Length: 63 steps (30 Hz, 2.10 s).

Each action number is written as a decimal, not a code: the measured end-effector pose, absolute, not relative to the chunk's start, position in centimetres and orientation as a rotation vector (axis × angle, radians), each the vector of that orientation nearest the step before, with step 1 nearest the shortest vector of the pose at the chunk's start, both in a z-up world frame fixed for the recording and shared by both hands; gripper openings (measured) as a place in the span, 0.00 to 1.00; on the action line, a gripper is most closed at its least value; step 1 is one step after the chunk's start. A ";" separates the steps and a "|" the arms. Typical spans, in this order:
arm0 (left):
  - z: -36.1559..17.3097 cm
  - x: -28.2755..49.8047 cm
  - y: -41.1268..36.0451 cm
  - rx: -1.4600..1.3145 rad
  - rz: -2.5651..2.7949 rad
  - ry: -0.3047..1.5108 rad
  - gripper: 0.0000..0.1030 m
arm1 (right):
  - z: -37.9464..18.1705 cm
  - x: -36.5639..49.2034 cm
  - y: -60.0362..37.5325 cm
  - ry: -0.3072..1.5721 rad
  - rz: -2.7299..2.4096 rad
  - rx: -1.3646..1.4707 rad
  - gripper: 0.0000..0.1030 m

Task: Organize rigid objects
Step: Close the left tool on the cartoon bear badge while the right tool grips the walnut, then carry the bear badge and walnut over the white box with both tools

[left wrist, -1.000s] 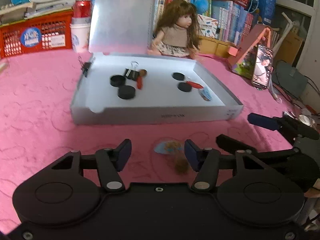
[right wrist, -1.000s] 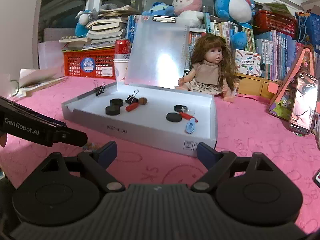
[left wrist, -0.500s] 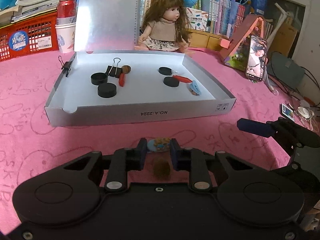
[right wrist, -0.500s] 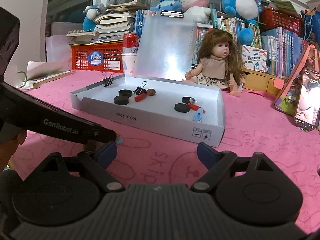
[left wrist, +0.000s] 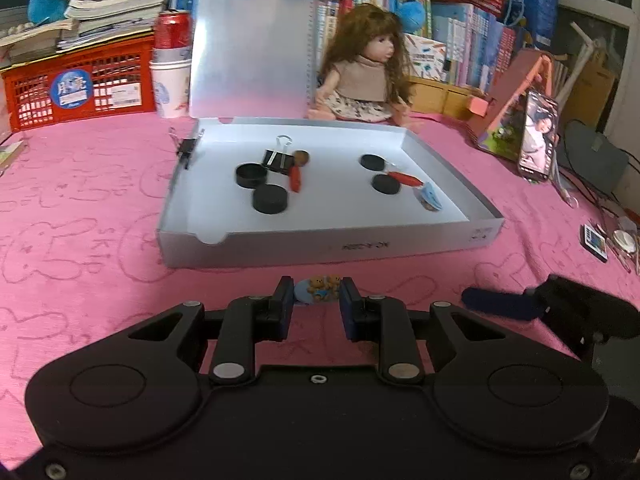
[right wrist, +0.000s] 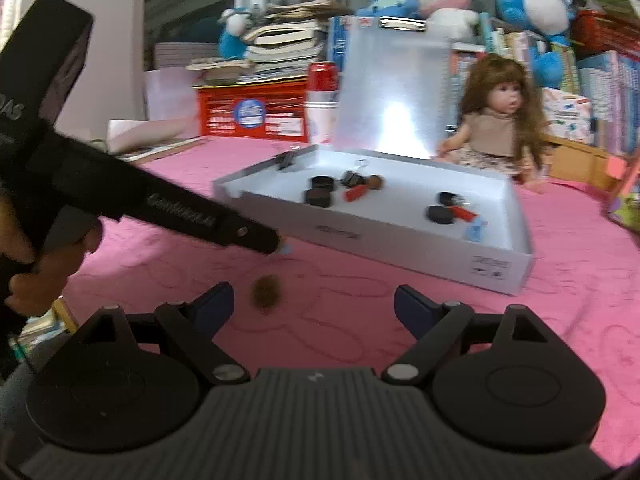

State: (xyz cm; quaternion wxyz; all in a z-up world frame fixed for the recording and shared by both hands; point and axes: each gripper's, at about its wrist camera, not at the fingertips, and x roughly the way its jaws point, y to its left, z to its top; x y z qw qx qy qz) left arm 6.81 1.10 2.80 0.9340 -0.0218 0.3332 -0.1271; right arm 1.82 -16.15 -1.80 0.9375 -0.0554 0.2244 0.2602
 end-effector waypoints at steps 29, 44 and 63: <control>1.9 6.5 0.9 -0.061 -0.261 0.690 0.23 | -1.4 3.1 -16.7 0.475 0.423 -0.075 0.20; 2.3 5.9 -0.7 -0.082 -0.293 0.672 0.23 | -0.7 3.3 -18.1 0.455 0.352 -0.039 0.20; 0.7 4.1 -1.7 -0.027 -0.298 0.652 0.32 | -1.1 3.0 -18.6 0.461 0.318 -0.031 0.20</control>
